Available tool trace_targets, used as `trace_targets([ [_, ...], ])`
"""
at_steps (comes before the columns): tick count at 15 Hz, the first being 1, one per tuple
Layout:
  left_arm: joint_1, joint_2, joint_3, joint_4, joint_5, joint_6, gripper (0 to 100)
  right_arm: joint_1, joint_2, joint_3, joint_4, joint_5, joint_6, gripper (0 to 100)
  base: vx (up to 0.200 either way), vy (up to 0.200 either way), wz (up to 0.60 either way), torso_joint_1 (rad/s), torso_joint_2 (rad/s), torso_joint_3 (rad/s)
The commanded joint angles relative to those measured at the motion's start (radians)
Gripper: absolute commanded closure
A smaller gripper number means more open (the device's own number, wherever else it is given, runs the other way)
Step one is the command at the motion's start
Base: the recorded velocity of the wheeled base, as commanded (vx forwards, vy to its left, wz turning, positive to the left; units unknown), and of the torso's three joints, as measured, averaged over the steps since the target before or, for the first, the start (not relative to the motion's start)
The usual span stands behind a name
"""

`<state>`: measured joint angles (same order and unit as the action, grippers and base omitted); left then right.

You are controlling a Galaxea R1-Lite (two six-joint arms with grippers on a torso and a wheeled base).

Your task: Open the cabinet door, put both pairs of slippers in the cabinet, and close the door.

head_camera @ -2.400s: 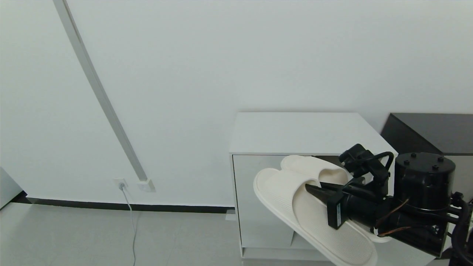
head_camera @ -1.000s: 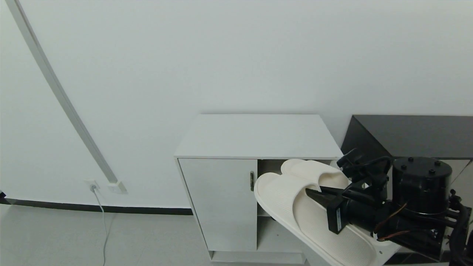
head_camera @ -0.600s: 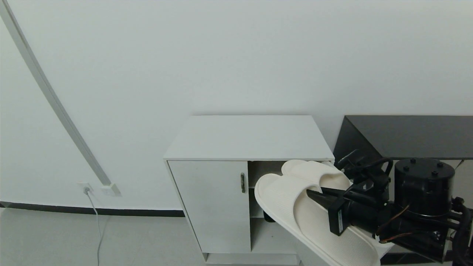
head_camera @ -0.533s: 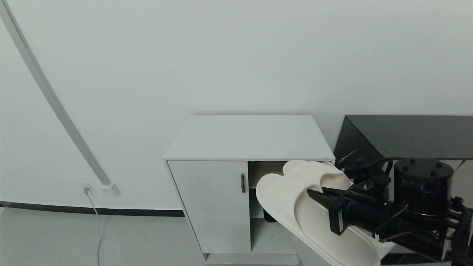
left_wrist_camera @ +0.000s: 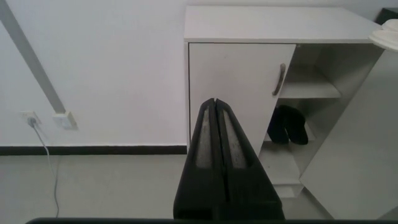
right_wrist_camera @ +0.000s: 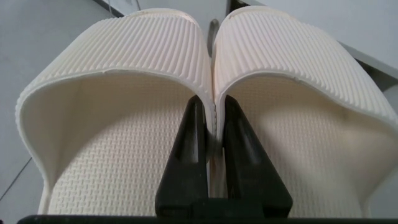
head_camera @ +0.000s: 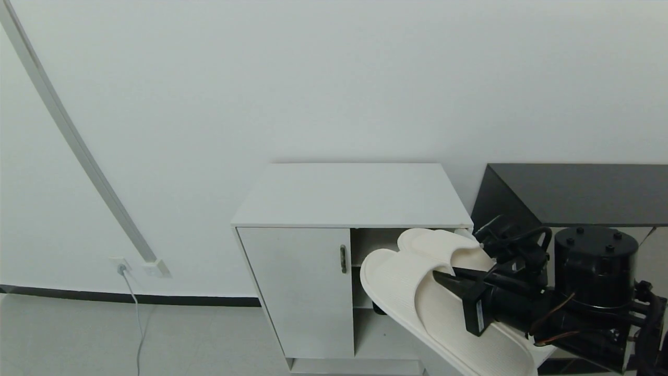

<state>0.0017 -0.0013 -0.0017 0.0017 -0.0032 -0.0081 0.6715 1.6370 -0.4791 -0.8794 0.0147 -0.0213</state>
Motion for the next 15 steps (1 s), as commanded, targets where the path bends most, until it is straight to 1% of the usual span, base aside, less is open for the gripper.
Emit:
trace_targets([
  [1, 0.0, 0.001, 0.0, 0.0, 0.0, -0.001, 100, 0.002, 0.006, 0.001, -0.001, 0.001, 0.0, 100, 0.0, 0.0, 0.0, 0.0, 0.0, 0.0],
  [7, 0.0, 0.001, 0.0, 0.0, 0.0, -0.003, 100, 0.011, 0.006, 0.011, 0.0, 0.001, -0.003, 100, 0.0, 0.0, 0.0, 0.0, 0.0, 0.0],
  [8, 0.0, 0.001, 0.0, 0.0, 0.0, -0.001, 100, 0.011, 0.007, 0.011, 0.0, 0.001, -0.003, 100, 0.0, 0.0, 0.0, -0.1, 0.19, 0.129],
  [15, 0.0, 0.001, 0.0, 0.0, 0.0, -0.001, 100, 0.019, -0.002, 0.037, -0.007, -0.001, -0.016, 100, 0.0, 0.0, 0.0, -0.156, 0.37, 0.202],
])
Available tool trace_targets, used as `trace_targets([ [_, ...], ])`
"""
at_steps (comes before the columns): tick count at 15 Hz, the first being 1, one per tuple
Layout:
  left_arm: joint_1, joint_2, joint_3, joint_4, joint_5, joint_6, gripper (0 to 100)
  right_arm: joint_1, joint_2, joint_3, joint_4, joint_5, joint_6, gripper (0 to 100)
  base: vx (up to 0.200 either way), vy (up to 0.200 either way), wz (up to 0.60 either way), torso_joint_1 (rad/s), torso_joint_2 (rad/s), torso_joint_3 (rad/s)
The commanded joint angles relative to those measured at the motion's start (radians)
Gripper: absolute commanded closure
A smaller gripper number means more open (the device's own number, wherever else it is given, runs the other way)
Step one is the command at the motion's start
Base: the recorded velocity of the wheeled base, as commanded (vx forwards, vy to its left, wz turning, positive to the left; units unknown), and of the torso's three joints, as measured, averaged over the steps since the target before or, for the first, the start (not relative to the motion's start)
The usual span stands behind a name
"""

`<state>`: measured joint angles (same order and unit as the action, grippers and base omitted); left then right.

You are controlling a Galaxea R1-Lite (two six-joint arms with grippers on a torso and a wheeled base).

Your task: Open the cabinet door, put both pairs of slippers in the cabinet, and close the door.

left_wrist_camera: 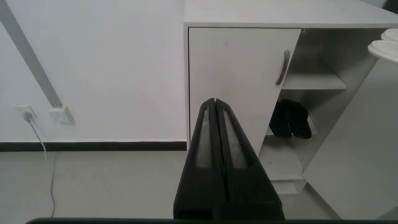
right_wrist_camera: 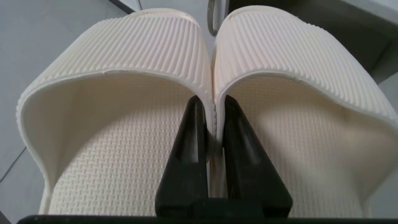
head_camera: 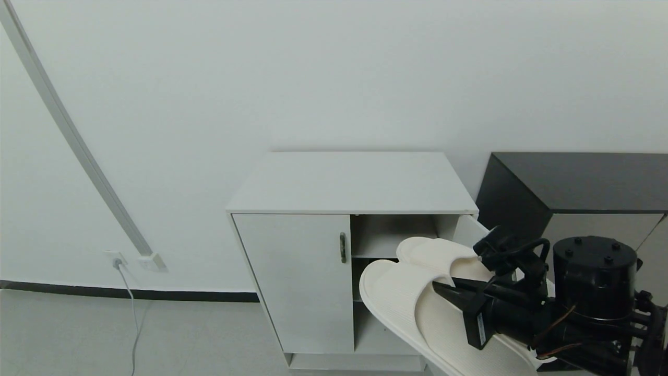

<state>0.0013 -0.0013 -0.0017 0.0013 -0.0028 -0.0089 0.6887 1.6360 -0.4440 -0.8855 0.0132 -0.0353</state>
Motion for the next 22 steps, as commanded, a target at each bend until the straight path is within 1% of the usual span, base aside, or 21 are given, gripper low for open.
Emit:
trace_targets([
  [1, 0.0, 0.001, 0.0, 0.0, 0.0, 0.0, 100, 0.002, 0.001, 0.002, -0.001, 0.001, -0.001, 100, 0.0, 0.0, 0.0, -0.168, 0.41, 0.232],
  [12, 0.0, 0.001, 0.0, 0.0, 0.0, -0.002, 100, 0.008, 0.004, 0.005, -0.001, 0.001, -0.001, 100, 0.0, 0.0, 0.0, -0.214, 0.53, 0.317],
  [22, 0.0, 0.001, 0.0, 0.0, 0.001, -0.002, 100, 0.011, 0.007, 0.01, -0.001, 0.001, -0.001, 100, 0.0, 0.0, 0.0, -0.152, 0.48, 0.328],
])
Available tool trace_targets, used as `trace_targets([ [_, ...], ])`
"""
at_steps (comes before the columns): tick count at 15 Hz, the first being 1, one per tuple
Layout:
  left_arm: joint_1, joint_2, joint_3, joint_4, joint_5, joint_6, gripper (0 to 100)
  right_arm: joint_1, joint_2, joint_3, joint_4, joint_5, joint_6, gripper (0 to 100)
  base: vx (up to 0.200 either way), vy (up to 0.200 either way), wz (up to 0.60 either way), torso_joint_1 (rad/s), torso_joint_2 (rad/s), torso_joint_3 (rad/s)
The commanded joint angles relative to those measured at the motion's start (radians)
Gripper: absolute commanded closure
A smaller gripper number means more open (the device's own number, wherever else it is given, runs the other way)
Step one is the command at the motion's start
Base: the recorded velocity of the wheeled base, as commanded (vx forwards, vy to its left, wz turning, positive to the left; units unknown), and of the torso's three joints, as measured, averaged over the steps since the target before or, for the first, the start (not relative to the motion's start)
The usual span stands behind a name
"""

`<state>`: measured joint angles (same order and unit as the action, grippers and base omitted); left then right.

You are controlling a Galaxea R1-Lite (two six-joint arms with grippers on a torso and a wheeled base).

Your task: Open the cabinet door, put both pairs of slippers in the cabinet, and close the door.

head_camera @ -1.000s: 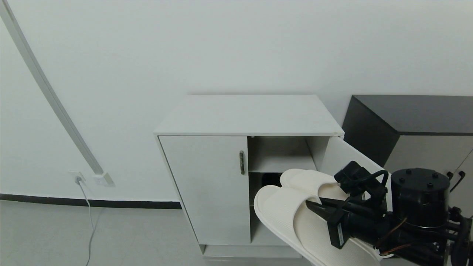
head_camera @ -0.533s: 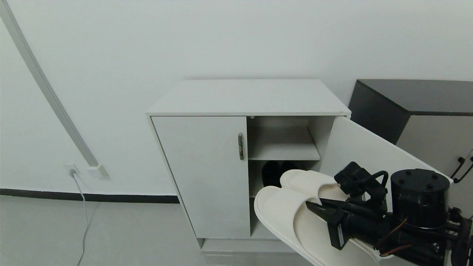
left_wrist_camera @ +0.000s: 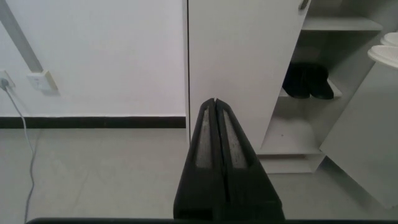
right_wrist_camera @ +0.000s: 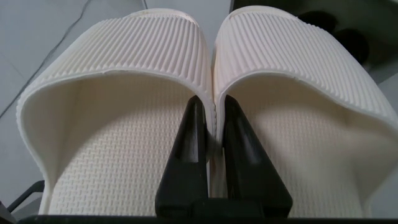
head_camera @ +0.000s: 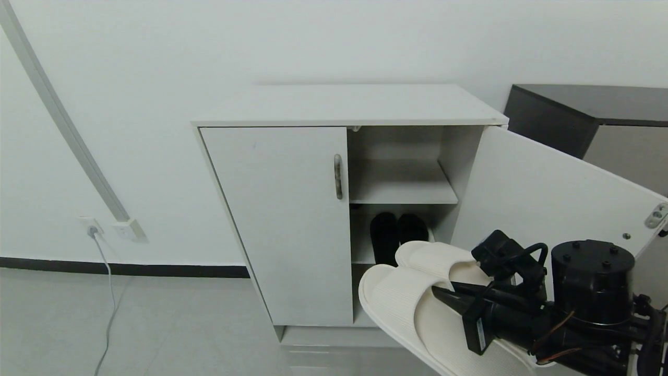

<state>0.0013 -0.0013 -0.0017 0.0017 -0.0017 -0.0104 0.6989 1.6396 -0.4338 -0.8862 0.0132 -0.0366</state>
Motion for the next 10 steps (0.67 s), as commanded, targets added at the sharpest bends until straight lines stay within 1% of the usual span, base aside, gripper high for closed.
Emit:
trace_targets([
  [1, 0.0, 0.001, 0.0, 0.0, 0.0, -0.002, 100, 0.002, 0.003, 0.001, 0.0, 0.001, 0.0, 100, 0.0, 0.0, 0.0, -0.11, 0.46, 0.349],
  [5, 0.0, 0.001, 0.0, 0.0, 0.0, -0.002, 100, 0.002, 0.003, 0.001, 0.0, 0.001, 0.0, 100, 0.0, 0.0, 0.0, -0.076, 0.45, 0.366],
  [9, 0.0, 0.001, 0.0, 0.0, 0.0, 0.0, 100, 0.002, 0.003, 0.001, 0.0, 0.002, 0.0, 100, 0.0, 0.0, 0.0, -0.018, 0.43, 0.399],
  [10, 0.0, 0.001, 0.0, 0.0, 0.0, 0.0, 100, 0.004, 0.003, 0.001, 0.0, 0.002, 0.0, 100, 0.0, 0.0, 0.0, -0.002, 0.23, 0.222],
])
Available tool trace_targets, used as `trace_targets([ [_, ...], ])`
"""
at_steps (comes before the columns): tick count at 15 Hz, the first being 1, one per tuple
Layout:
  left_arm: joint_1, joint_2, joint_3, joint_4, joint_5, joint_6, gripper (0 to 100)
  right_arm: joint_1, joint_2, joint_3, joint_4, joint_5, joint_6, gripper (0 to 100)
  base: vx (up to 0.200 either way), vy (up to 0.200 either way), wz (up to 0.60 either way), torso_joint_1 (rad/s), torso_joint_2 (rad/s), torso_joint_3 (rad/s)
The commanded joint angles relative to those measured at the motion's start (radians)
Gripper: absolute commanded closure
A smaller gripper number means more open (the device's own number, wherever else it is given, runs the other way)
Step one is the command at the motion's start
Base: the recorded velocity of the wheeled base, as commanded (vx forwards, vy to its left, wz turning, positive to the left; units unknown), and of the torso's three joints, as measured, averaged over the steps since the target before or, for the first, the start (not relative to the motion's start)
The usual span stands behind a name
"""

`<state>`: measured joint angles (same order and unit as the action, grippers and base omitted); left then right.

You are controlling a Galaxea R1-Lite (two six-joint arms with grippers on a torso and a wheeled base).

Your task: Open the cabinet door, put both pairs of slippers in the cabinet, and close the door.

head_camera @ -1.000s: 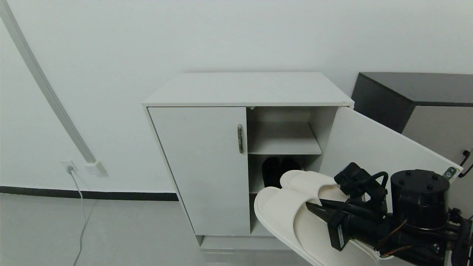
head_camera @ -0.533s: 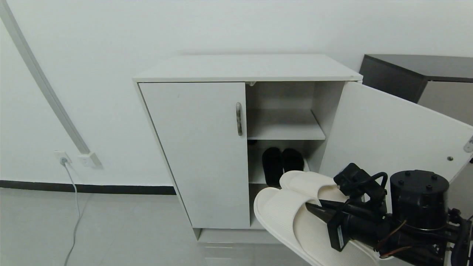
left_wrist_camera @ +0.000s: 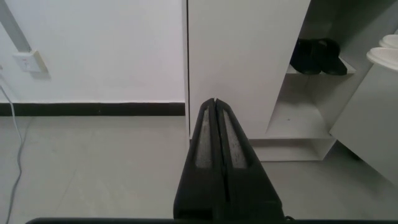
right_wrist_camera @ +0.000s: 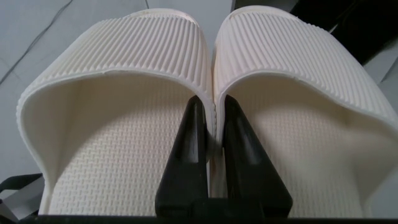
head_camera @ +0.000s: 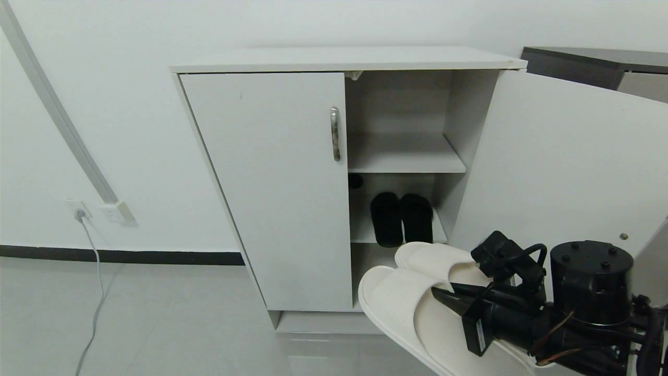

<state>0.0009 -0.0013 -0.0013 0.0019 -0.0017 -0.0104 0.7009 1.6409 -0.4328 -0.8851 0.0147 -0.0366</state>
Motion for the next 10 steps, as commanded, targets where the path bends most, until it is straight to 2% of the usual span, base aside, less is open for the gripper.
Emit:
trace_targets([
  [1, 0.001, 0.001, 0.0, 0.0, 0.0, 0.0, 100, 0.003, 0.004, 0.0, -0.002, 0.001, 0.0, 100, 0.0, 0.0, 0.0, -0.007, 0.14, 0.129],
  [10, 0.001, 0.001, 0.0, 0.0, 0.0, 0.0, 100, 0.008, 0.002, 0.006, -0.002, 0.001, 0.0, 100, 0.0, 0.0, 0.0, 0.0, 0.01, 0.007],
])
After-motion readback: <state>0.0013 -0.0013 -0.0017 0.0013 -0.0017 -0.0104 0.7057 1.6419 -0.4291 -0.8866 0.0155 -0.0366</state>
